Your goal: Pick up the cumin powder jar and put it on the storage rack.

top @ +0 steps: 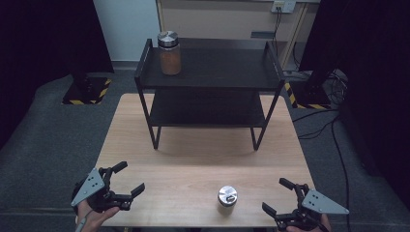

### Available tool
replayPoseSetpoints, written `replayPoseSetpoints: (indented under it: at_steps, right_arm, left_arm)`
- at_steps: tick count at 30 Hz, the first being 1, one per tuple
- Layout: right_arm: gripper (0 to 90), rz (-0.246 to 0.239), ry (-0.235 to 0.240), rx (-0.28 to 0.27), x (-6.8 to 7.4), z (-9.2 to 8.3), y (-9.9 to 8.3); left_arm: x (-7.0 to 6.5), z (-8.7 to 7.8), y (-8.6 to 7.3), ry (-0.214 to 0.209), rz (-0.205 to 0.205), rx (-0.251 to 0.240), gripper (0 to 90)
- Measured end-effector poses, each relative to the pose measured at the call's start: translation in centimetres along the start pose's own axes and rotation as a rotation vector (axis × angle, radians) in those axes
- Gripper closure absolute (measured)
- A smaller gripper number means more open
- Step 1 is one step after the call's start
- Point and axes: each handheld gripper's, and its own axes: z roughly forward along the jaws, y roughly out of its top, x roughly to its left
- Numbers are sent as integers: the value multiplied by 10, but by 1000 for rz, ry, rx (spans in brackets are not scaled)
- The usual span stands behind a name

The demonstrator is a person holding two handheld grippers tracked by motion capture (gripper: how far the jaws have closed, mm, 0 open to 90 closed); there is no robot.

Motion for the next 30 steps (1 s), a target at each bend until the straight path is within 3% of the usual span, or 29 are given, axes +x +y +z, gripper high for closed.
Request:
replayPoseSetpoints:
  at_steps: [5, 12, 21, 30]
  right_arm:
    - [17, 12, 47, 17, -5, -1, 9]
    - [18, -6, 74, 33, -11, -7, 32]
    - [18, -57, 90, 79, -19, -15, 64]
    - [19, -109, 130, 151, -23, -4, 89]
  left_arm:
    - [0, -1, -1, 5, -6, -4, 2]
    - [0, -1, -1, 1, -4, -2, 2]
    - [0, 0, 0, -3, -4, 1, 2]
    - [1, 1, 0, -4, -6, 4, 3]
